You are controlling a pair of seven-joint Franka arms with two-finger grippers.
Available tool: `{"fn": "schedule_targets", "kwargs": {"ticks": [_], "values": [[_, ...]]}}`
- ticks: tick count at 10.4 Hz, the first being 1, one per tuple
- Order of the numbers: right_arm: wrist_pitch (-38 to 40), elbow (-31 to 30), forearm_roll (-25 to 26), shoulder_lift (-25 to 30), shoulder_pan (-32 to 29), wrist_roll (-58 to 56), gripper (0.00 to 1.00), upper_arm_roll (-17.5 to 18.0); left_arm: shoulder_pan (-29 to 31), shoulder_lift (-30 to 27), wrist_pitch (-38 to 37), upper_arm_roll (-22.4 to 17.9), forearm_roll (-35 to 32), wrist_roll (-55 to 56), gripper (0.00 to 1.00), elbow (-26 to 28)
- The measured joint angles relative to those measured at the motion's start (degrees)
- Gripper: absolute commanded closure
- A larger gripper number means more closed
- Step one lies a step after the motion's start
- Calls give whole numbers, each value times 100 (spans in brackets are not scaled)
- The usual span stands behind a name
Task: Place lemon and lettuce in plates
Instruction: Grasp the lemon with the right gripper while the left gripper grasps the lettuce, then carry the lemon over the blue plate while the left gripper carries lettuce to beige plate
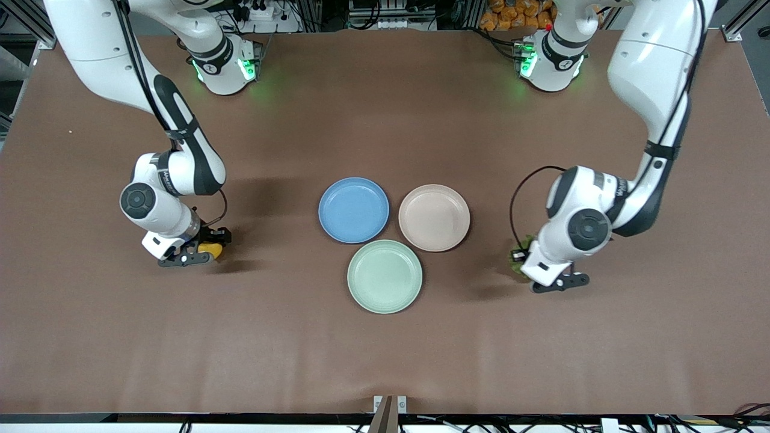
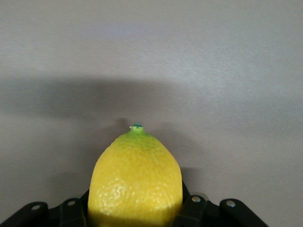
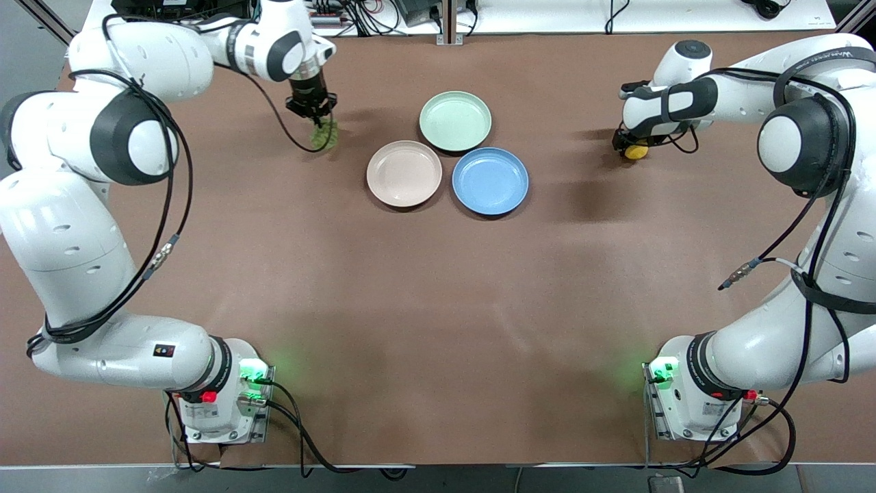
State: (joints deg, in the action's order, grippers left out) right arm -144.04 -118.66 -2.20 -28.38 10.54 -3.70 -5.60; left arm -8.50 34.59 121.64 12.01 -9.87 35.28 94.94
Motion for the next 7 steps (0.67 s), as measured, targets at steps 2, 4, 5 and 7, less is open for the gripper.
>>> {"fn": "schedule_targets", "kwargs": {"ticks": [2,4,5,7], "values": [[568,327,-28,127,128,143,90,185,-503,-65,-568,10,0,704,100,-297],[632,428,-47,203,374,754,90,447,-785,-120,-816,21,217,1243,100,-479],[632,489,-49,205,498,1122,90,622,-847,-122,-821,43,336,1391,100,-507],[632,651,-51,205,773,1777,90,902,-1051,-98,-824,79,383,1673,100,-515]]}}
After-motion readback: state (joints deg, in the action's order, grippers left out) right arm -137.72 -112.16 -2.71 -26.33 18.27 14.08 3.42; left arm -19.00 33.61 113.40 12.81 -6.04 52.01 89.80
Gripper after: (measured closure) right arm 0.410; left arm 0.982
